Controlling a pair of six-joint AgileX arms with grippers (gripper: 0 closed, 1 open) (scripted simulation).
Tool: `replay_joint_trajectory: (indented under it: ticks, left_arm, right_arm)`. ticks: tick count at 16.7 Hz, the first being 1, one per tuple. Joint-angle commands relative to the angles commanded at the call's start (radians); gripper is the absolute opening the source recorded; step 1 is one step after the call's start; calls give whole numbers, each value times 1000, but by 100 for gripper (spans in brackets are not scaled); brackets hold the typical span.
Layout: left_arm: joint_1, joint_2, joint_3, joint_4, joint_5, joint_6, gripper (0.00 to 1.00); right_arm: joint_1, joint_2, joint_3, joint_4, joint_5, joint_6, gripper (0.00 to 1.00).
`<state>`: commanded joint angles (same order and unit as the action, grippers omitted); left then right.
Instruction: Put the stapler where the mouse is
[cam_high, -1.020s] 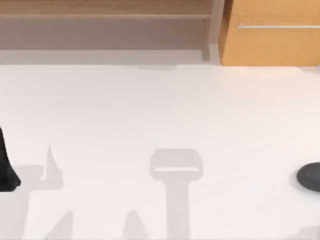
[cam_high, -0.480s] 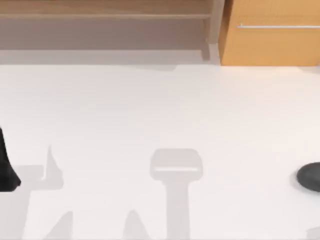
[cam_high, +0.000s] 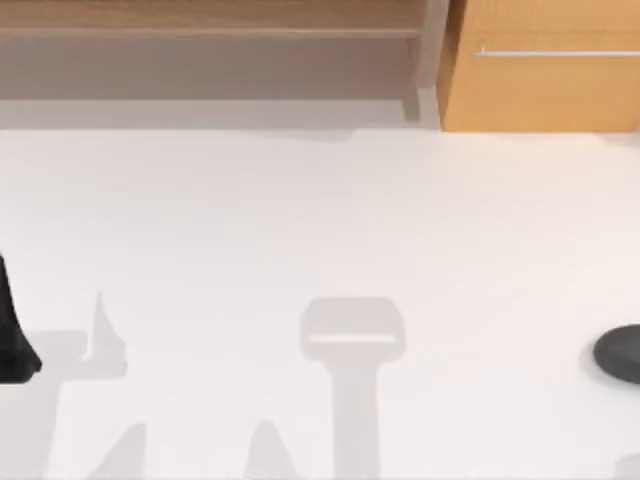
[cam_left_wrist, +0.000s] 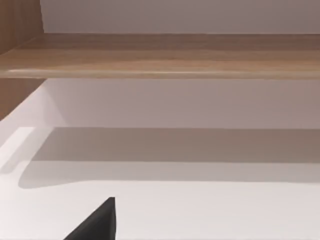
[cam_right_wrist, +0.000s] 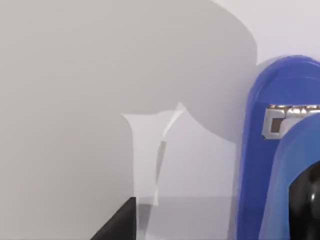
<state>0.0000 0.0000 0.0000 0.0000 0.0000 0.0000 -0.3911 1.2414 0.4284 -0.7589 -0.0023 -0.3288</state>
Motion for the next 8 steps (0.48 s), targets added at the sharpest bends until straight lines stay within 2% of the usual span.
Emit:
replay_joint_trajectory:
  ticks: [8]
  left_arm:
    - [0, 0, 0, 0, 0, 0, 100]
  right_arm:
    - [0, 0, 0, 0, 0, 0, 10]
